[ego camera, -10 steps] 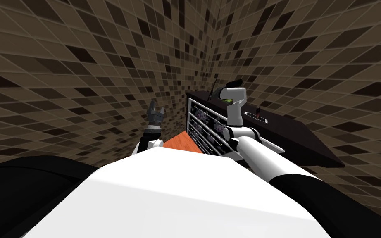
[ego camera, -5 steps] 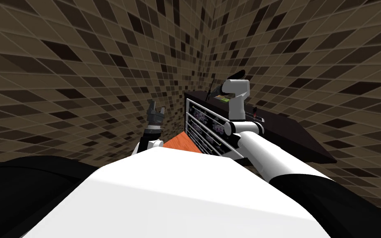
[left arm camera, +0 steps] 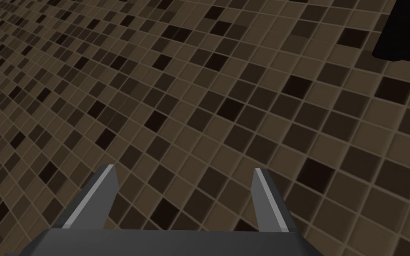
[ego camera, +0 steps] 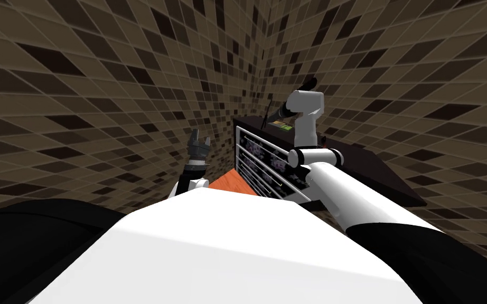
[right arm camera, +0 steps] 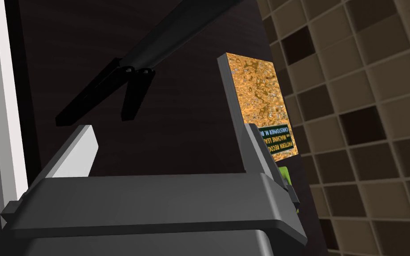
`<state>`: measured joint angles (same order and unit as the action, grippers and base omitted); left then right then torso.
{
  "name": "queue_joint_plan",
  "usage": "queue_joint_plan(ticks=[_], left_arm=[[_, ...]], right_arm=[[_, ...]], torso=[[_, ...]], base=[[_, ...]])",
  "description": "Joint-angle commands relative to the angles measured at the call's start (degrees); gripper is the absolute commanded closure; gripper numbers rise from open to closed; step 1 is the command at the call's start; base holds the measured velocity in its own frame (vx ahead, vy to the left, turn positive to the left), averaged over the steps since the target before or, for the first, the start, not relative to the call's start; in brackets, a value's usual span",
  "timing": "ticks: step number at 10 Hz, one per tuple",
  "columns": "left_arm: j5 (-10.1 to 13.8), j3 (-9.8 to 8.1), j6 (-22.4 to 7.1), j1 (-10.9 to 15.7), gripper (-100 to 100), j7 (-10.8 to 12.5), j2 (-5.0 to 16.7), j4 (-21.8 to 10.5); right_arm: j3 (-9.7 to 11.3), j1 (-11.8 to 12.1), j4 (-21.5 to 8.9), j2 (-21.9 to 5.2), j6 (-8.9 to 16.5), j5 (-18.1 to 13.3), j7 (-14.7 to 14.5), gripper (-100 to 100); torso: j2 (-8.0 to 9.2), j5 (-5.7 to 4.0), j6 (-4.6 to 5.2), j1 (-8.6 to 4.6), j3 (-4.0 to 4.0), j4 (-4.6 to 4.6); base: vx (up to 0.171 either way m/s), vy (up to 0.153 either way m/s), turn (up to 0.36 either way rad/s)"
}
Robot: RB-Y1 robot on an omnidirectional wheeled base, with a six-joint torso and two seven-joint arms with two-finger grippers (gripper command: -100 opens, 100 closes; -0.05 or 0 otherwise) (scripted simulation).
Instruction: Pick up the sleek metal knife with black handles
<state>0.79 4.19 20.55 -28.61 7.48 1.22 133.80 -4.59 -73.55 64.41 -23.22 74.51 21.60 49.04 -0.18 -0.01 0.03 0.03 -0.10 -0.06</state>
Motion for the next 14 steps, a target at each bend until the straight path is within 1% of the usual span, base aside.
queue_joint_plan(ticks=[1,2,3,4,5,6,7,8,9,10,11,12,13,14], left_arm=[[0.0,0.00,0.0,0.0,0,0.0,0.0,0.0],[0.0,0.00,0.0,0.0,0,0.0,0.0,0.0],[0.0,0.00,0.0,0.0,0,0.0,0.0,0.0],[0.0,0.00,0.0,0.0,0,0.0,0.0,0.0],[0.0,0.00,0.0,0.0,0,0.0,0.0,0.0],[0.0,0.00,0.0,0.0,0,0.0,0.0,0.0],[0.0,0.00,0.0,0.0,0,0.0,0.0,0.0],[0.0,0.00,0.0,0.0,0,0.0,0.0,0.0],[0.0,0.00,0.0,0.0,0,0.0,0.0,0.0],[0.0,0.00,0.0,0.0,0,0.0,0.0,0.0],[0.0,0.00,0.0,0.0,0,0.0,0.0,0.0],[0.0,0.00,0.0,0.0,0,0.0,0.0,0.0],[0.0,0.00,0.0,0.0,0,0.0,0.0,0.0],[0.0,0.01,0.0,0.0,0,0.0,0.0,0.0]], right_arm=[[-0.1,-2.2,-1.7,-0.2,2.9,0.6,1.2,-100],[-0.1,-2.2,-1.7,-0.2,3.4,0.6,1.2,-100],[-0.4,-4.8,-4.2,-0.5,5.8,1.9,3.2,-100],[-0.4,-5.8,-5.1,-0.5,7.3,1.9,3.2,-100],[-0.7,-7.7,-6.9,-0.8,9.1,3.1,5.0,-100],[-0.7,-9.2,-8.4,-0.8,10.6,3.1,5.0,-100],[-0.7,-9.2,-8.4,-0.8,11.0,3.1,5.0,-100],[-1.0,-11.7,-10.8,-1.1,13.4,4.4,6.8,-100],[-1.0,-12.4,-11.5,-1.1,14.5,4.4,6.8,-100],[-1.3,-14.7,-14.0,-1.3,16.1,5.5,8.4,-100],[-1.3,-15.4,-14.4,-1.3,17.7,5.5,8.4,-100],[-1.5,-17.6,-17.0,-1.5,19.3,6.7,9.9,-100],[-1.5,-18.1,-17.2,-1.5,20.8,6.7,9.9,-100],[-1.8,-20.3,-19.3,-1.7,22.7,7.7,11.3,-100]], torso=[[0.00,0.00,0.00,0.00,0.00,0.00],[0.01,0.01,-0.04,0.03,-0.01,-0.01],[0.07,0.00,-0.04,0.02,0.03,-0.01],[0.01,0.00,0.00,0.01,0.00,0.00],[-0.01,0.01,-0.04,0.03,-0.02,-0.02],[-0.07,0.01,-0.01,0.05,-0.04,-0.02],[-0.05,0.02,-0.05,0.07,-0.04,-0.03],[0.03,0.01,-0.05,0.04,0.00,-0.03],[-0.01,0.00,-0.01,0.03,-0.01,-0.01],[-0.02,0.01,-0.04,0.04,-0.03,-0.03],[-0.12,0.01,-0.01,0.06,-0.07,-0.04],[-0.11,0.01,-0.05,0.05,-0.09,-0.06],[-0.11,0.01,-0.03,0.09,-0.08,-0.05],[-0.07,0.02,-0.05,0.09,-0.06,-0.05]], base=[[0.047,0.015,-0.076],[0.020,0.010,0.009],[0.052,0.013,-0.127],[0.055,0.018,-0.083],[0.072,0.024,-0.153],[0.060,0.029,-0.065],[0.028,0.013,0.025],[0.055,0.017,-0.139],[0.057,0.023,-0.077],[0.091,0.029,-0.120],[0.080,0.025,-0.065],[0.077,0.034,-0.118],[0.062,0.034,-0.054],[0.069,0.035,-0.085]])
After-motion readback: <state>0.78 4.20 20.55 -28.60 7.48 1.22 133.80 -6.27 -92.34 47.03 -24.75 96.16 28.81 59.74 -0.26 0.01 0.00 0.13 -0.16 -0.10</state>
